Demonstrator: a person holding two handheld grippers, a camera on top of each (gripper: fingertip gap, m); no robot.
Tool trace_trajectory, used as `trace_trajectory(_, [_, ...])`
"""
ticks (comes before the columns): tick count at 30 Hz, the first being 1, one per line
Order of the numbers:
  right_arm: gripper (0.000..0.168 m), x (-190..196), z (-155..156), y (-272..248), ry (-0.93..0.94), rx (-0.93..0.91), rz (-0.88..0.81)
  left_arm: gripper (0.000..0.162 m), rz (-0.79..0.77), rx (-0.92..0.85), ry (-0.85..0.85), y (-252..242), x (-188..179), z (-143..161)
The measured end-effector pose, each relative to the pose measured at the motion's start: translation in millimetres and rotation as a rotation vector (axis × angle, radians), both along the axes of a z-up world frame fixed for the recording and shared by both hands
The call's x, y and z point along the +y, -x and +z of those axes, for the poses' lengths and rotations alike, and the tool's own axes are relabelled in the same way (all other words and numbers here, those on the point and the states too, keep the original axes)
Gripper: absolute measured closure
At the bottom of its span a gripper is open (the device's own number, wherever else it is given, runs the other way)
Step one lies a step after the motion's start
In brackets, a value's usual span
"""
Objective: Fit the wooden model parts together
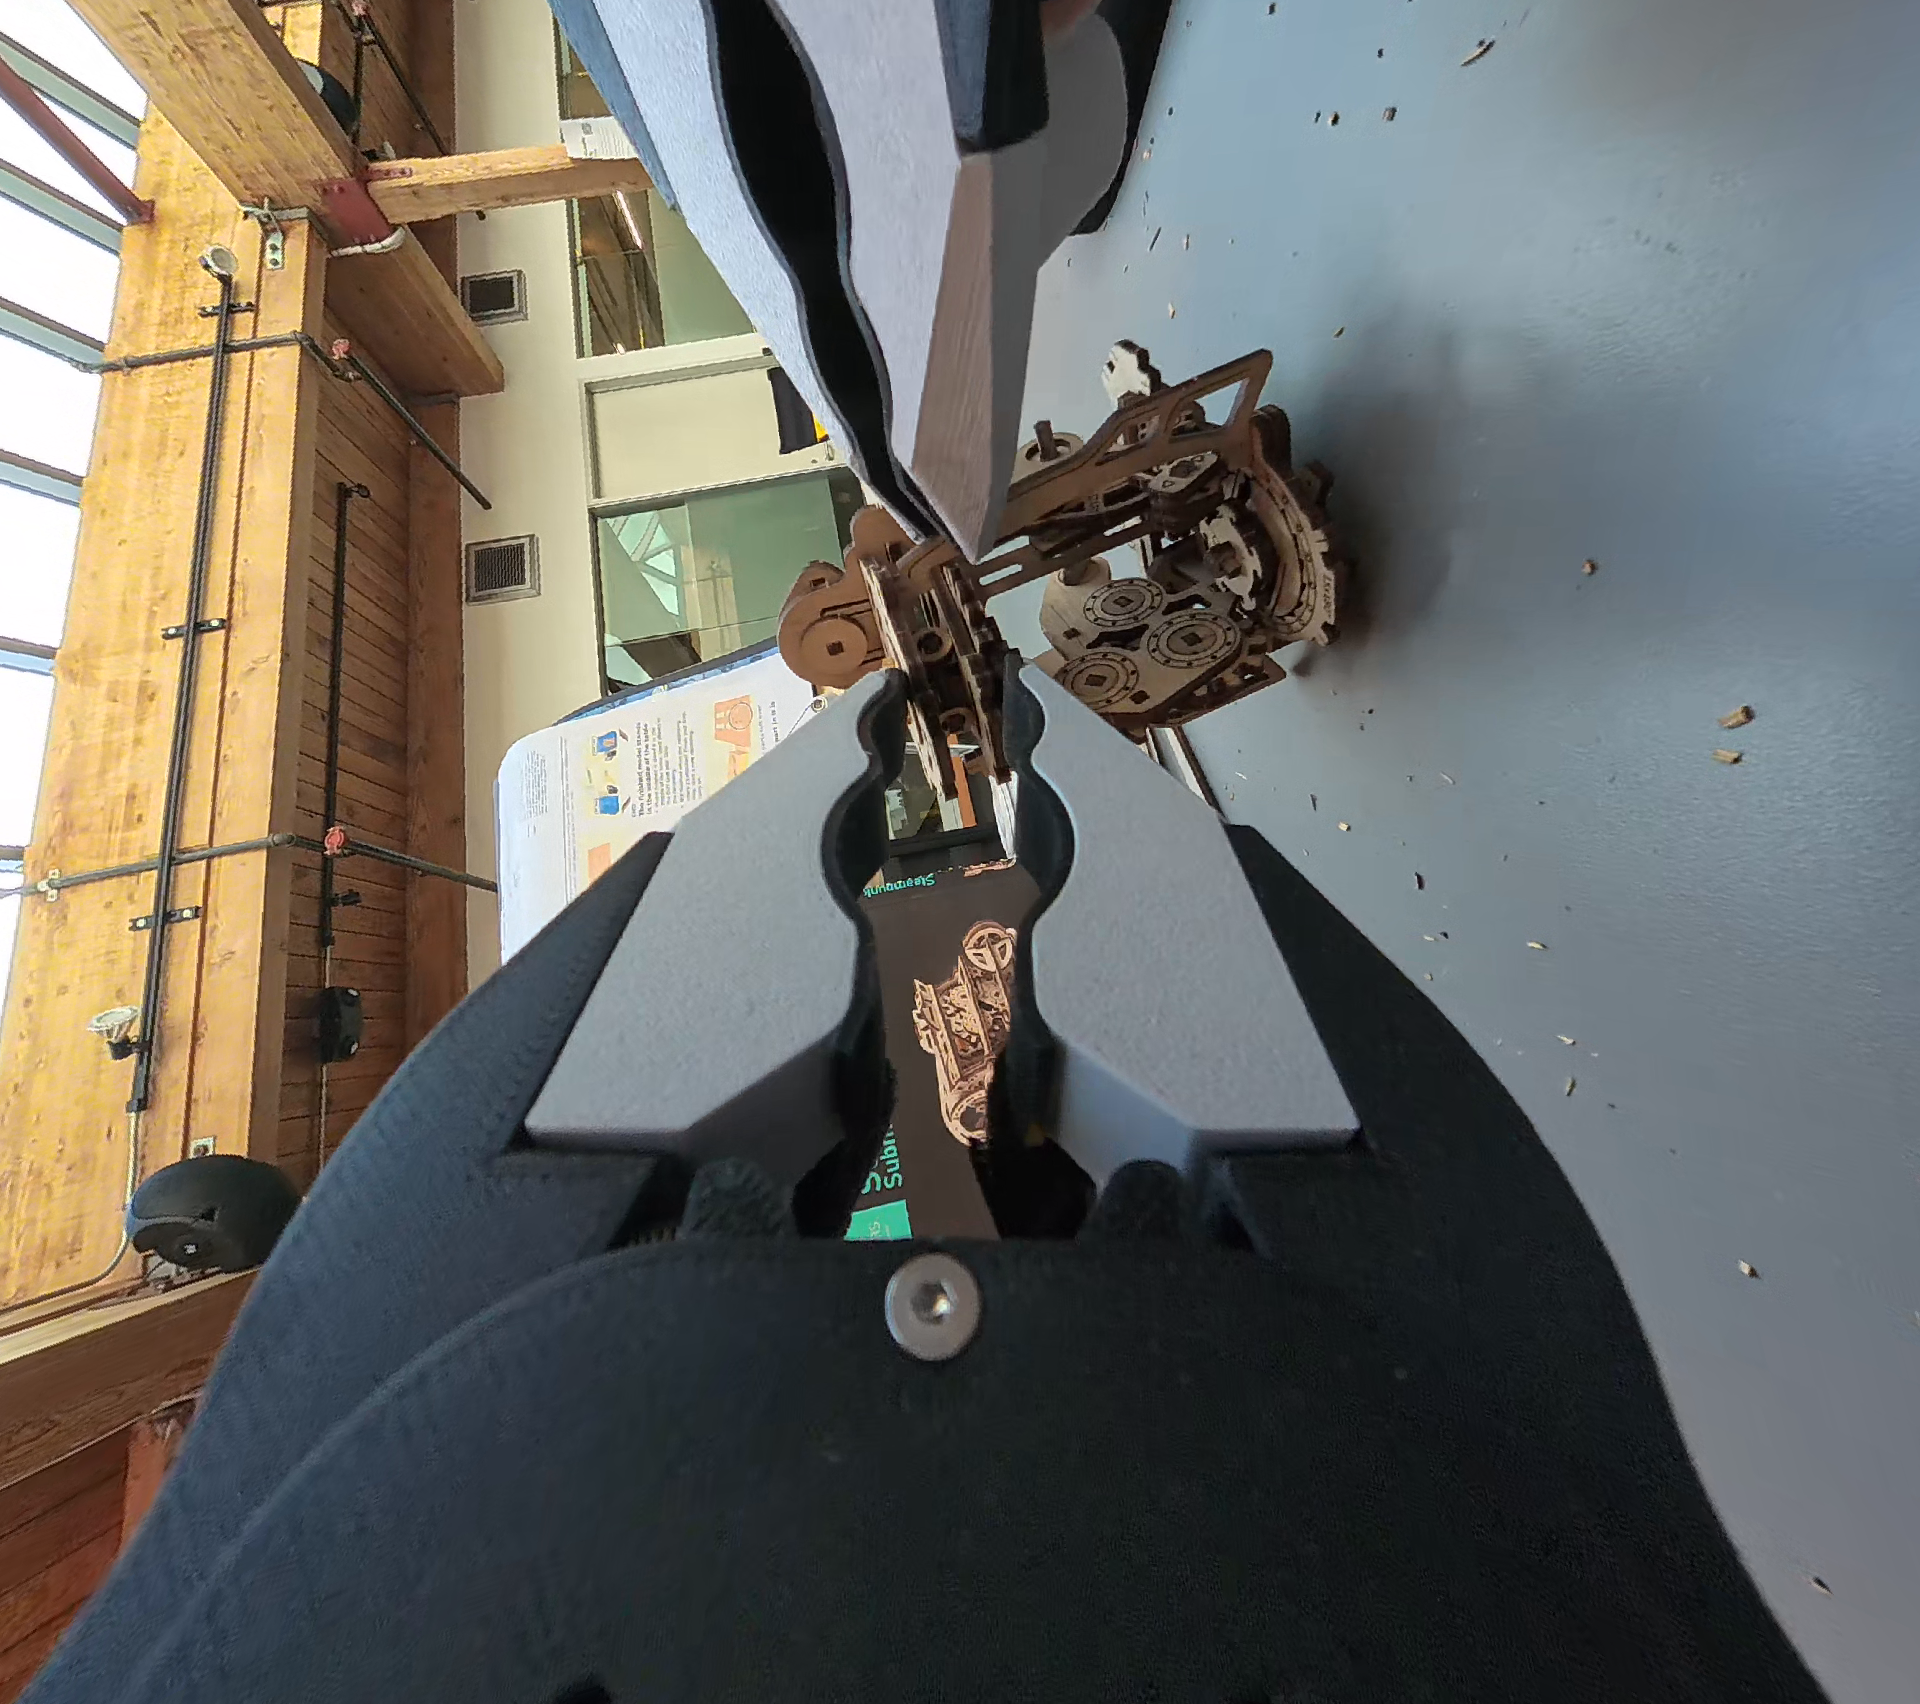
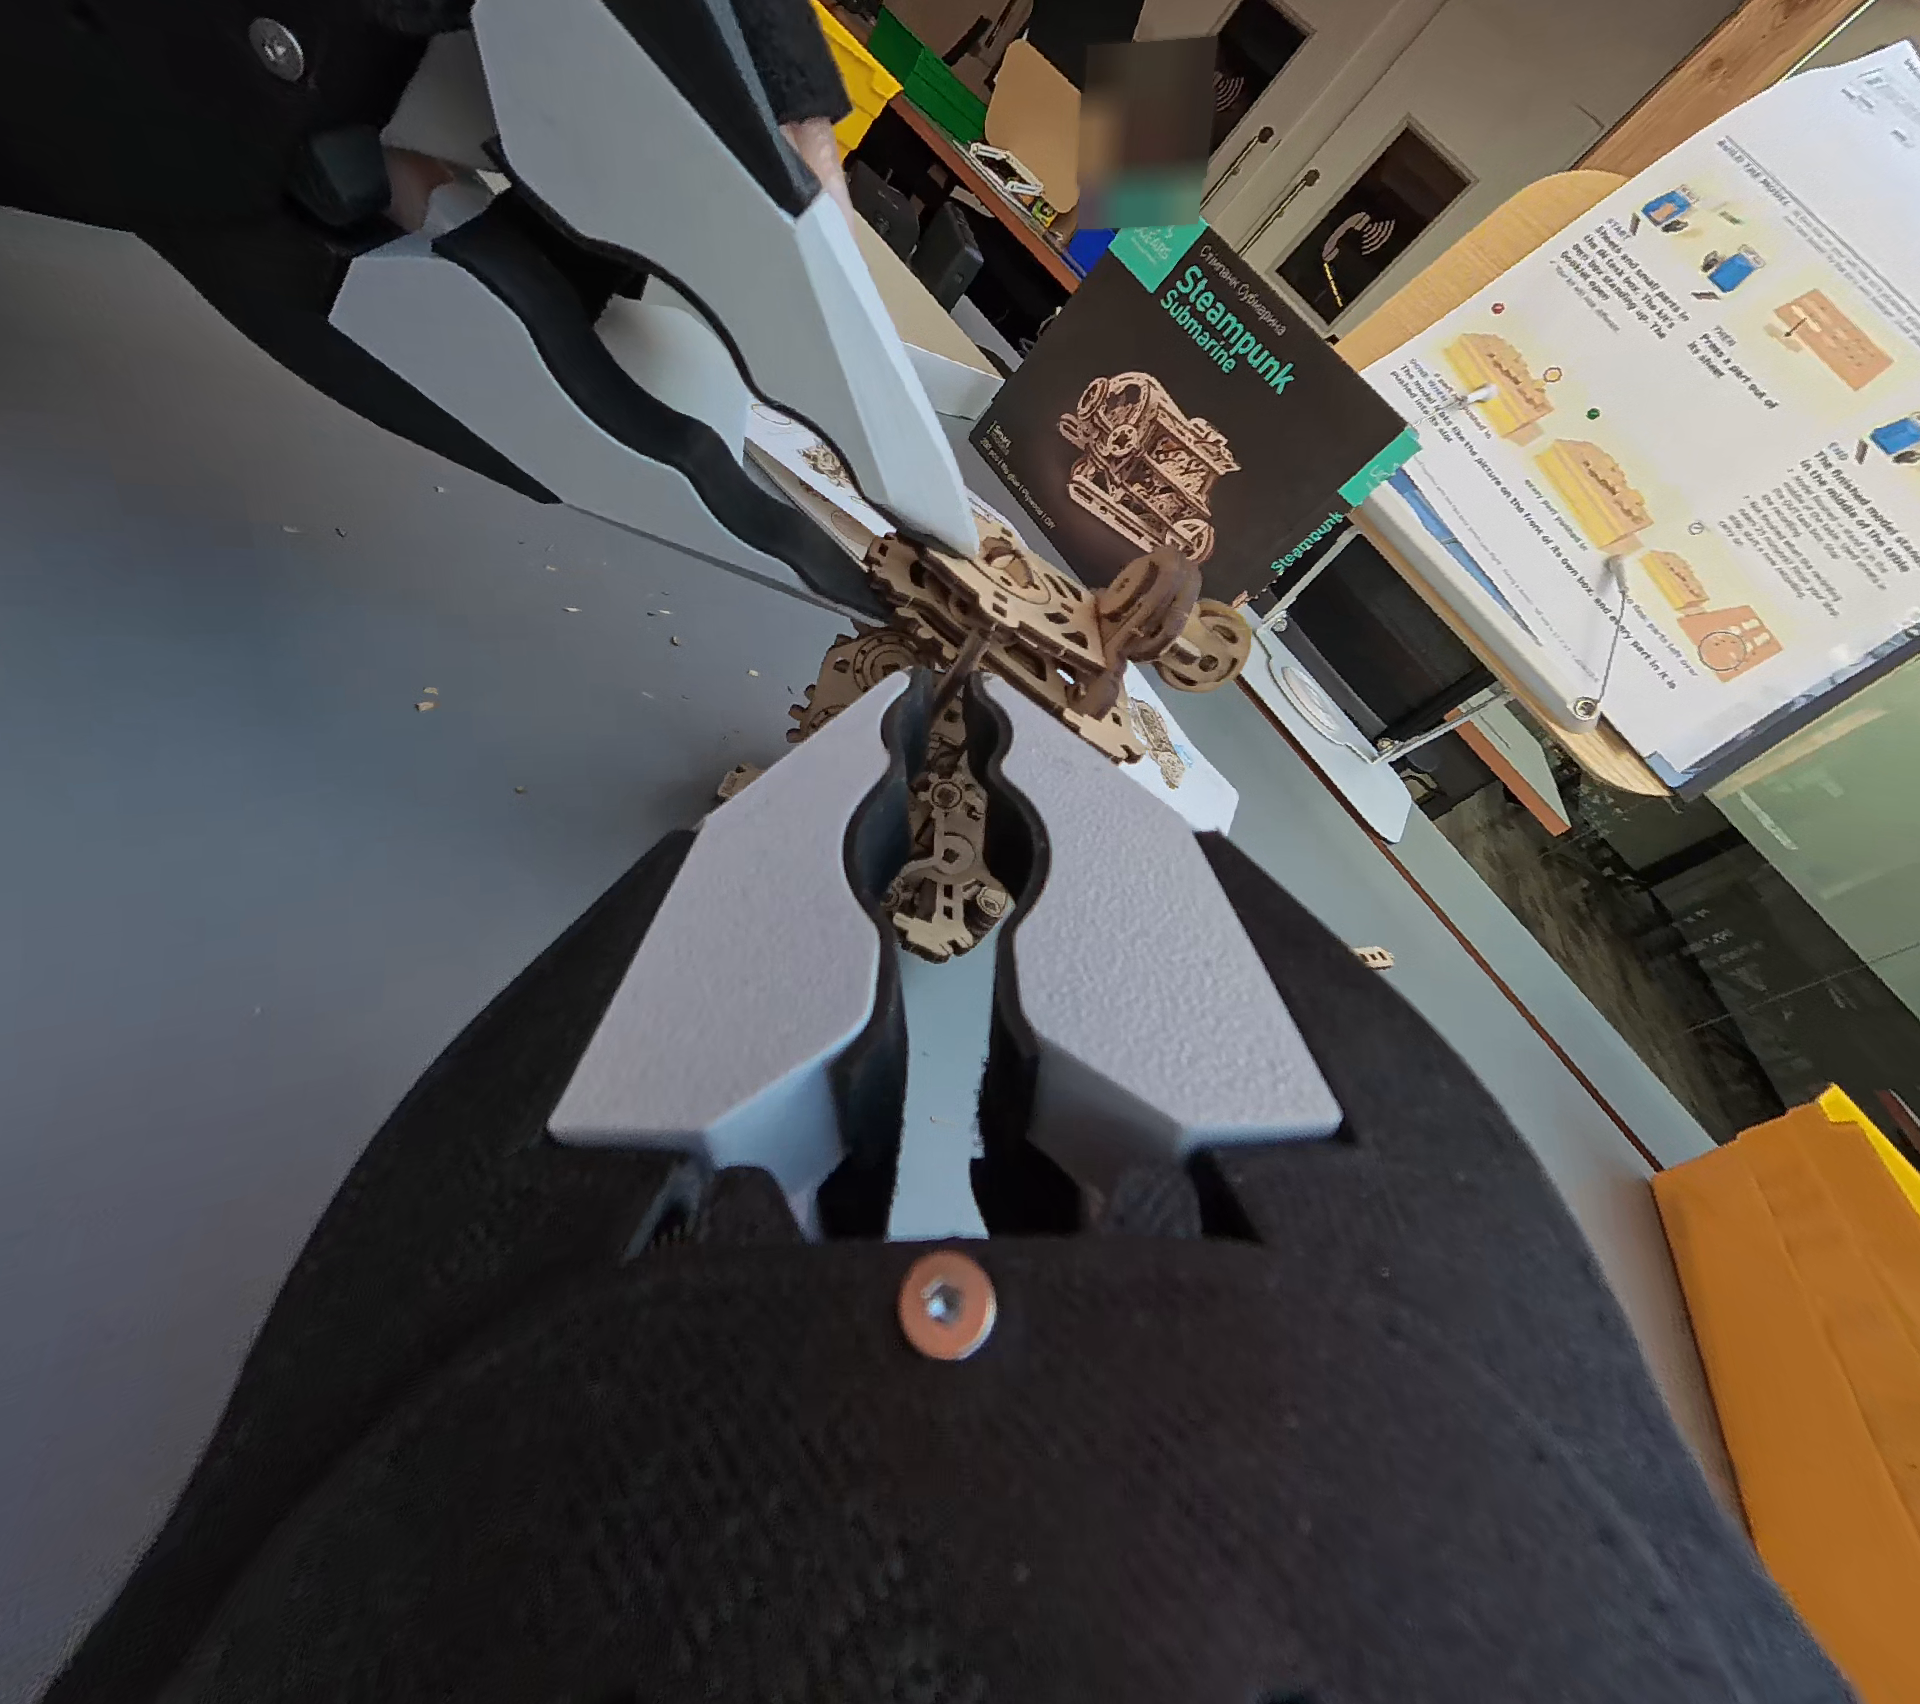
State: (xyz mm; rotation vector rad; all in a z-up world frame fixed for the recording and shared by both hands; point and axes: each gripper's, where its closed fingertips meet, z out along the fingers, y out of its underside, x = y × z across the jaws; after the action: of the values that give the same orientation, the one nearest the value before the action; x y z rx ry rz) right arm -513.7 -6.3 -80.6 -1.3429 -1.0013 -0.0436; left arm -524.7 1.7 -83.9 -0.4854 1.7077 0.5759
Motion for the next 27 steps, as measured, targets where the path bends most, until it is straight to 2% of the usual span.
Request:
trace_trajectory(6, [0.162,-2,0,-2,-0.06,-0.056,-0.03,0.146,-0.005,0.008,-0.018,-2,-1,0])
trace_trajectory(9, [0.157,-7,11,-2,-0.154,-0.07,-0.046,0.146,-0.003,0.014,-0.034,-3,-1,0])
trace_trajectory(12, [0.14,-12,17,2,-0.251,-0.13,-0.048,0.146,-0.004,0.017,-0.041,-4,-2,0])
trace_trajectory(16, [0.138,-14,14,12,-0.309,-0.219,-0.016,0.146,-0.011,0.02,-0.043,-4,-4,0])
trace_trajectory(21, [0.132,-6,11,8,-0.228,-0.18,-0.021,0.146,-0.016,0.022,-0.048,-5,-5,0])
trace_trajectory(27, [0.142,-6,5,6,-0.197,-0.194,-0.022,0.146,-0.017,0.025,-0.049,-5,-5,0])
